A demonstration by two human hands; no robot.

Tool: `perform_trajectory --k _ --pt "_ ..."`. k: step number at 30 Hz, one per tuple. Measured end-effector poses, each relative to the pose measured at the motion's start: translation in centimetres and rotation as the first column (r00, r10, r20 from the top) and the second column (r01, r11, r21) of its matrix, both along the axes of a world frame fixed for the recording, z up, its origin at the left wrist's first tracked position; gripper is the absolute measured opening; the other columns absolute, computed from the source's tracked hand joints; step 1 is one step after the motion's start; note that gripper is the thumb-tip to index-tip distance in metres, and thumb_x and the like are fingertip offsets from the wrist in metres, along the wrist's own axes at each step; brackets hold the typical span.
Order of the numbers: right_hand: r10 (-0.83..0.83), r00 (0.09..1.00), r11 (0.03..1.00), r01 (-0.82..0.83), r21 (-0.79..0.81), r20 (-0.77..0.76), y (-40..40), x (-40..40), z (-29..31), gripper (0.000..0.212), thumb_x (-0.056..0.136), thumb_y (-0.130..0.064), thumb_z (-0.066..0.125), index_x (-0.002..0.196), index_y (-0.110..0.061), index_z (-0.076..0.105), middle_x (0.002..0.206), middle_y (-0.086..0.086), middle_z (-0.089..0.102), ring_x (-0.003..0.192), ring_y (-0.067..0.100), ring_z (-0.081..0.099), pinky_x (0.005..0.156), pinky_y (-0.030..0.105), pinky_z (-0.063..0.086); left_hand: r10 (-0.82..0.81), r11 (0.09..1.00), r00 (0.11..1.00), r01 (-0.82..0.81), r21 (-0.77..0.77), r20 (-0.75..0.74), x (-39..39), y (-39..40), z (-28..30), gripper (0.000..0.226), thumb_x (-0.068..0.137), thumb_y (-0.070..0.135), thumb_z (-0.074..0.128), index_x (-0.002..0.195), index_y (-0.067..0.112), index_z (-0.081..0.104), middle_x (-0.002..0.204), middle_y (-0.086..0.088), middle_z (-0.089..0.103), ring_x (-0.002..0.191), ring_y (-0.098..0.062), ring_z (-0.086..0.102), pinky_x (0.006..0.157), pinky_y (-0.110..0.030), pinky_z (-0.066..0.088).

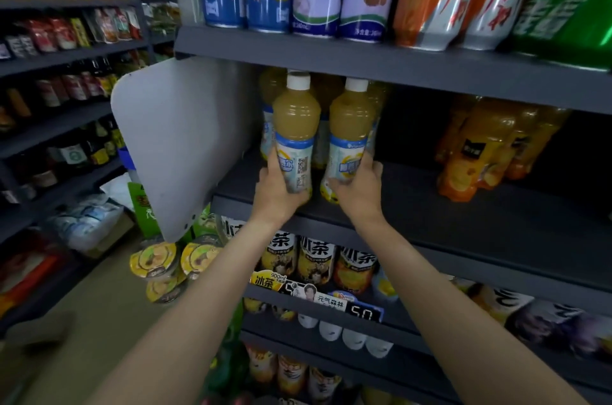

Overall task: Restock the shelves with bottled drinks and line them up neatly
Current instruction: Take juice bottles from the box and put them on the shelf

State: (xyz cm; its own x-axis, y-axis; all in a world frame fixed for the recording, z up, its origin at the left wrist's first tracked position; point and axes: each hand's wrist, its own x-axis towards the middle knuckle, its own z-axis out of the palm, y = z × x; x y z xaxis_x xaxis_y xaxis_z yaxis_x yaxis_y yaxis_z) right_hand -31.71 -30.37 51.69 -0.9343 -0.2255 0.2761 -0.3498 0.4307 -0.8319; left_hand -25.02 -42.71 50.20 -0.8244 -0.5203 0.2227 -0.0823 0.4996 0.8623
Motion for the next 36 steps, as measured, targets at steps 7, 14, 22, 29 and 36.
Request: perform_trajectory --k 7,14,22,29,36 --pt "-0.104 0.975 0.99 0.12 0.071 -0.196 -2.5 0.1 -0.8 0.069 0.081 -0.016 0.07 0.136 0.001 0.032 0.134 0.016 0.034 0.121 0.027 0.044 0.096 0.03 0.041 0.099 0.991 0.993 -0.094 -0.093 0.057 0.0 0.2 -0.1 0.089 0.069 0.03 0.079 0.14 0.024 0.025 0.123 -0.011 0.045 0.116 -0.031 0.045 0.096 -0.045 0.042" --pt "-0.134 0.978 0.943 0.176 0.281 -0.162 -3.2 -1.1 0.3 0.066 0.079 -0.03 0.071 0.128 -0.003 0.035 0.134 0.016 0.038 0.127 0.032 0.035 0.102 0.04 0.037 0.157 0.981 0.983 -0.144 -0.129 0.095 0.8 -1.0 0.5 0.087 0.067 0.034 0.08 0.137 0.022 0.03 0.125 -0.009 0.051 0.116 -0.03 0.049 0.096 -0.046 0.042" --pt "-0.088 0.995 0.984 0.079 0.162 0.049 -2.8 0.5 -0.9 0.078 0.08 -0.019 0.072 0.14 -0.007 0.023 0.137 0.018 0.025 0.125 0.036 0.033 0.105 0.038 0.032 0.359 0.93 0.932 -0.353 -0.101 0.043 0.7 -3.4 0.7 0.081 0.074 0.027 0.075 0.14 0.018 0.028 0.126 -0.018 0.046 0.116 -0.038 0.047 0.094 -0.046 0.039" --pt "0.03 1.0 0.988 -0.03 0.154 0.002 -0.3 2.1 -0.6 0.066 0.084 -0.01 0.064 0.139 -0.007 0.029 0.133 0.017 0.03 0.122 0.033 0.038 0.102 0.031 0.033 0.434 0.896 0.901 -0.429 -0.119 0.022 -0.3 -1.7 0.0 0.079 0.084 0.022 0.065 0.146 0.01 0.016 0.138 -0.021 0.035 0.125 -0.039 0.037 0.101 -0.045 0.031" --pt "0.116 0.974 0.96 -0.059 0.275 -0.195 6.3 4.1 -0.6 0.047 0.088 -0.009 0.058 0.13 -0.005 0.04 0.129 0.014 0.037 0.113 0.027 0.048 0.092 0.036 0.045 0.113 0.925 0.941 -0.216 -0.312 -0.318 4.1 6.6 -3.7 0.039 0.086 0.002 0.048 0.125 0.006 0.047 0.117 -0.014 0.048 0.103 -0.031 0.051 0.084 -0.046 0.045"
